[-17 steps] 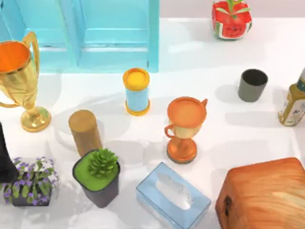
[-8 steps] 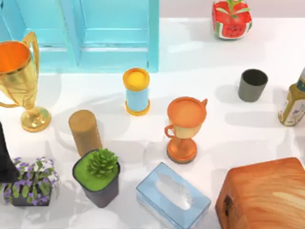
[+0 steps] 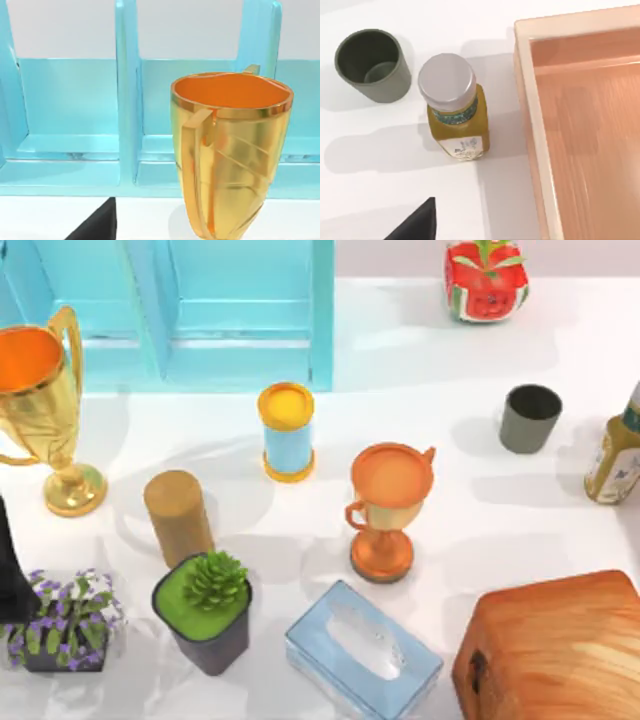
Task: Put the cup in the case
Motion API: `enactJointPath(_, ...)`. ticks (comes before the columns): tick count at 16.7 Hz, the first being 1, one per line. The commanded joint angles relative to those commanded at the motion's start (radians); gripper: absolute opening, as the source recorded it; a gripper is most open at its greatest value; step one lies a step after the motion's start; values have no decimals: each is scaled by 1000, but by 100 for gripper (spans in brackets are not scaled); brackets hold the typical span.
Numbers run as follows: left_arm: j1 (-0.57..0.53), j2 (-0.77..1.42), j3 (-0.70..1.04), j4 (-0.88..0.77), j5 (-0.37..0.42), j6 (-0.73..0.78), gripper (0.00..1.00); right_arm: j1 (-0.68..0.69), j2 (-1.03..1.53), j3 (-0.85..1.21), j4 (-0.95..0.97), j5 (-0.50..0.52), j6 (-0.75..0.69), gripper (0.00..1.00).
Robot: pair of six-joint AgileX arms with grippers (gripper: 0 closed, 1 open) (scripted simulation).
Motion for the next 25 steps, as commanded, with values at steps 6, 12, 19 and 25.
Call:
enactJointPath(6,0,0,0,0,0,0,100,51,642,605,-388,39,47,100)
enactJointPath(12,0,0,0,0,0,0,100,144,1089,1124,-602,33,105,100)
enactJointPath(19,0,0,0,0,0,0,100,272,1275,1385,-693,-18,163,100)
enactJointPath(25,0,0,0,0,0,0,100,269,1274,1381,-689,-18,162,100)
